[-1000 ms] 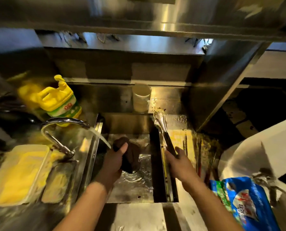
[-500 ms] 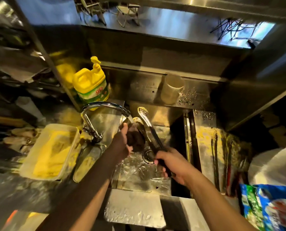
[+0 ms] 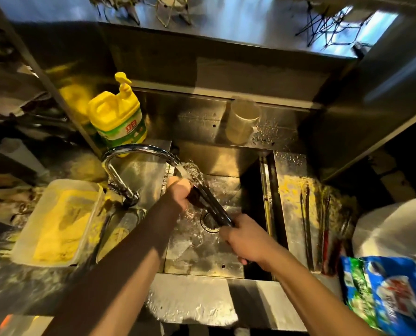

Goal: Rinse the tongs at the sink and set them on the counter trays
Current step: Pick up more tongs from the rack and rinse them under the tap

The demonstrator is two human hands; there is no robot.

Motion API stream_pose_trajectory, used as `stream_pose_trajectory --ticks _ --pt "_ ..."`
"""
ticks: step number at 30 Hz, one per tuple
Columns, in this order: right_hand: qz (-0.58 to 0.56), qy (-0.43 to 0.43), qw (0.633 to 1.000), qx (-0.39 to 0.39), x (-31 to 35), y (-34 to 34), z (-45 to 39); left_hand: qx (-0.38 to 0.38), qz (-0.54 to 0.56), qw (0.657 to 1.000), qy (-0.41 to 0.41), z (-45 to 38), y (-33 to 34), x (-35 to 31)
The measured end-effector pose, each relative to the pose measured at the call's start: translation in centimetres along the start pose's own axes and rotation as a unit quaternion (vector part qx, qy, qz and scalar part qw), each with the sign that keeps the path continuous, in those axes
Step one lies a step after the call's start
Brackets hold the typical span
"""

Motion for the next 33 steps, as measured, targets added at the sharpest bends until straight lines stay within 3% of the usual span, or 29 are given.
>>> stream_pose_trajectory --ticks 3,9,12,14,19,22,26,29,33 --pt "0.025 0.001 1.000 -0.017 0.0 -0.9 -0.3 -0.003 -0.008 0.999 -0.031 0.1 0.2 1.4" --pt "0.033 0.008 0.999 0.003 -0.2 -0.1 0.0 -0.032 -0.016 0.999 -0.008 0.1 -0.6 1.9" --pt "0.043 -0.002 0.999 0.003 0.1 0.1 0.0 -0.008 -0.088 0.996 -0.025 0.8 -0.3 2.4" --pt "0.041 0.002 0.999 0.007 -0.2 0.2 0.2 -0.036 -0.116 0.992 -0.019 0.1 -1.2 2.2" --pt "0.083 -0.002 0.996 -0.017 -0.1 -0.4 0.2 0.004 -0.004 0.997 -0.074 0.3 0.2 4.8" --pt "0.089 0.003 0.996 -0.004 -0.7 -0.5 0.9 -0.030 -0.012 0.998 -0.057 -1.2 -1.1 4.1" --pt "0.112 -0.025 0.993 -0.026 0.6 -1.2 0.7 -0.003 -0.006 0.998 -0.057 0.0 0.3 5.5" --pt "0.092 -0.007 0.996 0.006 -1.4 -1.3 2.4 -0.035 -0.026 0.999 -0.025 -1.1 -1.4 3.9" --pt "0.036 0.032 0.999 0.003 -4.0 -4.9 4.6 -0.032 0.086 0.995 -0.024 -2.2 -2.4 3.4"
Point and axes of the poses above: each hand's wrist, its own z-axis away from the middle knuckle, its own y-axis out of the palm, x = y × z, the point moved 10 cm from there along -z, towards the middle knuckle, and after that the axes turned 12 degrees about z, right-handed, at the moved point
